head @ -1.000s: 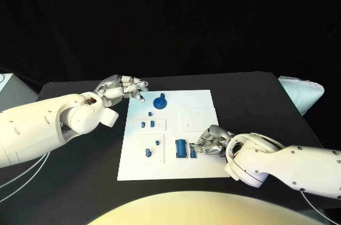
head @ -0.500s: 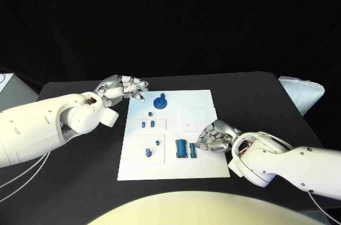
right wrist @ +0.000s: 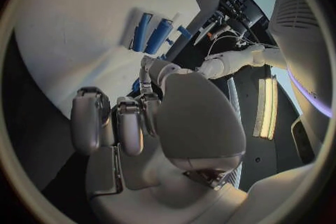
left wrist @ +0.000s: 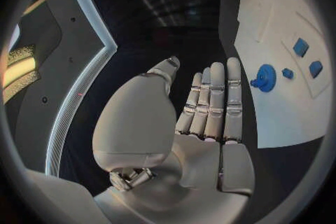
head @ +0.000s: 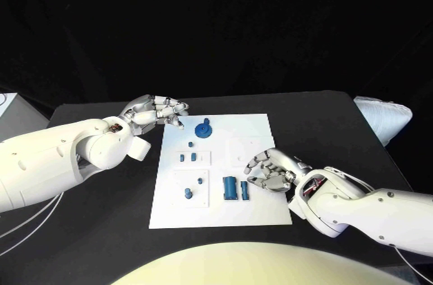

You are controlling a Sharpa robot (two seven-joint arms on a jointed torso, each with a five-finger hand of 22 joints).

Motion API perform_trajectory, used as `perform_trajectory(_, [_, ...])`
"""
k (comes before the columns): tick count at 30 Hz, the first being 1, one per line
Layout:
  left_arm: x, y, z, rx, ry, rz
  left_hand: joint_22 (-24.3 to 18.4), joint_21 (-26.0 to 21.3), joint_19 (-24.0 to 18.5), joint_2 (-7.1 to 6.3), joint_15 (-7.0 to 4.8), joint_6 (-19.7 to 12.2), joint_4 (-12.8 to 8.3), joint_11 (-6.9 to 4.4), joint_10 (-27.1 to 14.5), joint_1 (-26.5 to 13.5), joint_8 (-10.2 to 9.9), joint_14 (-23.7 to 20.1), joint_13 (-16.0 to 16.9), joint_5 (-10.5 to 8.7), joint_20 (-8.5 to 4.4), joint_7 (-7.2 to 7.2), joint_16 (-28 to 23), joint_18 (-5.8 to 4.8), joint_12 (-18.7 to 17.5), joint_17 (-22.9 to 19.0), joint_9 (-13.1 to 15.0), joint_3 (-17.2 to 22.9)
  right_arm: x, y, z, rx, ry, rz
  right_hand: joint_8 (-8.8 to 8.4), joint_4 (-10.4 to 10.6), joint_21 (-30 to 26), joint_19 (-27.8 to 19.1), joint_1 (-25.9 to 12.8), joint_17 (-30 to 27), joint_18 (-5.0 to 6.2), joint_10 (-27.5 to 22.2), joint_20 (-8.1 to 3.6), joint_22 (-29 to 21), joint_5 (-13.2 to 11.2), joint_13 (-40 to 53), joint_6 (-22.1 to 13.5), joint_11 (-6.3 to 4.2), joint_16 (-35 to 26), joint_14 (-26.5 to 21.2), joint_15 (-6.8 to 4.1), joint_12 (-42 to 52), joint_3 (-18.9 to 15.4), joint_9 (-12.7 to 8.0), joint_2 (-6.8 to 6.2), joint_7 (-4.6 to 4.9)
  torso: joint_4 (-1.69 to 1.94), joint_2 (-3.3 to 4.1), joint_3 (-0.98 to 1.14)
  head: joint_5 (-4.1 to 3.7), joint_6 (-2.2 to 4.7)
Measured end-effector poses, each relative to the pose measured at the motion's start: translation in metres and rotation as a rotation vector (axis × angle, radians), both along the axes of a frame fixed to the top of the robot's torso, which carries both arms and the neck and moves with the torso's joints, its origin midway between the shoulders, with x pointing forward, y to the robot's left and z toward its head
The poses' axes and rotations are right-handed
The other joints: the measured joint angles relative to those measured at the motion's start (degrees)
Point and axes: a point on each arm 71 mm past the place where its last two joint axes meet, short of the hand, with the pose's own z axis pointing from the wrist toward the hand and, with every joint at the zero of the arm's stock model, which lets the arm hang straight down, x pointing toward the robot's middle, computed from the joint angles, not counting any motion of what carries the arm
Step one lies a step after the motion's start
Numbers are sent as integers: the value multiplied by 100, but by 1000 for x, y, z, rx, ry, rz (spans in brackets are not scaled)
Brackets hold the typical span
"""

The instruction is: Assemble the parts on the task board

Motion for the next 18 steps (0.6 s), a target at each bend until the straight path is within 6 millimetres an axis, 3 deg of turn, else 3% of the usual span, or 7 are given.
perform_trajectory(18, [0,0,0,0,0,0,0,-22,0,0,0,0,16,0,0,0,0,0,0,0,0,0,0,0,0,1,-5,16,-1,9,-10,-34,-42,49,35,-32,86,0,-58,4,0,0,0,4,-77,0,206,0,0,0,0,68,91,-4,144,-87,6,2,-2,6,0])
